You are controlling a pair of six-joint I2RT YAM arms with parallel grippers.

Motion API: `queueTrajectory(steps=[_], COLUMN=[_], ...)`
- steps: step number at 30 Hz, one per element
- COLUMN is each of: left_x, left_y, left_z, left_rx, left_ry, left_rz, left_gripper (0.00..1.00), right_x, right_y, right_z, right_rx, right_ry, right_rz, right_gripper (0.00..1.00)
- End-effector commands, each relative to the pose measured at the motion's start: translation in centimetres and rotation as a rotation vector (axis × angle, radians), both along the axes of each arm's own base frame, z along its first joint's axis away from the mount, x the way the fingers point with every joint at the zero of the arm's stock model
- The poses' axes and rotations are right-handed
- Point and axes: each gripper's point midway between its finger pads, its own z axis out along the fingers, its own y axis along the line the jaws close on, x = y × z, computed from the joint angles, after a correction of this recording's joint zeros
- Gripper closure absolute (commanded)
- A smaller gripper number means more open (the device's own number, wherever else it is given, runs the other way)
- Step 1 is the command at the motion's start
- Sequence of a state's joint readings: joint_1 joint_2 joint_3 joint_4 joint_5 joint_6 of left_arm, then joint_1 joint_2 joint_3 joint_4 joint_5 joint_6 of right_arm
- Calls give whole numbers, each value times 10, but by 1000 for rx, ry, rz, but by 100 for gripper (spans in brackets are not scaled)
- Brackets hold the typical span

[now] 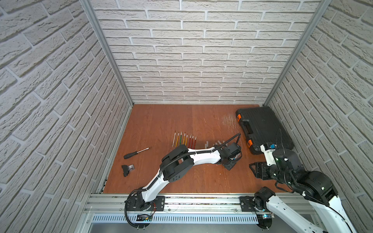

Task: Remove protective caps from carving knives
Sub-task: Pick up the carving knife from the center of the board.

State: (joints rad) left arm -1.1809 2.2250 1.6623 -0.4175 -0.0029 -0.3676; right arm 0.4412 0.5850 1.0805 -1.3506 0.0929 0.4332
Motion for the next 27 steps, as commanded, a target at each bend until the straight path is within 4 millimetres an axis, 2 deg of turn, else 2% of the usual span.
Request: queueTrajectory(steps=[1, 11, 17, 21, 27], left_x=[-3, -11, -12, -15, -19], left_y=[7, 25, 34, 34, 44], left_z=[-13, -34, -34, -19, 27], left_rx=[80, 242, 251, 154, -47], left_ry=[-27, -125, -142, -118, -84], left_rz=[-8, -40, -13, 34, 147], left_gripper=[81, 87, 92, 94, 94], right_x=[4, 4, 7, 10, 21], right_y=[1, -3, -6, -7, 4], right_z=[3, 4, 9, 10, -1], right_rx=[0, -14, -16, -1, 88], right_ry=[-32, -44, -72, -101, -102], right_rz=[6, -2, -23, -50, -93], right_gripper=[28, 28, 29, 30, 39])
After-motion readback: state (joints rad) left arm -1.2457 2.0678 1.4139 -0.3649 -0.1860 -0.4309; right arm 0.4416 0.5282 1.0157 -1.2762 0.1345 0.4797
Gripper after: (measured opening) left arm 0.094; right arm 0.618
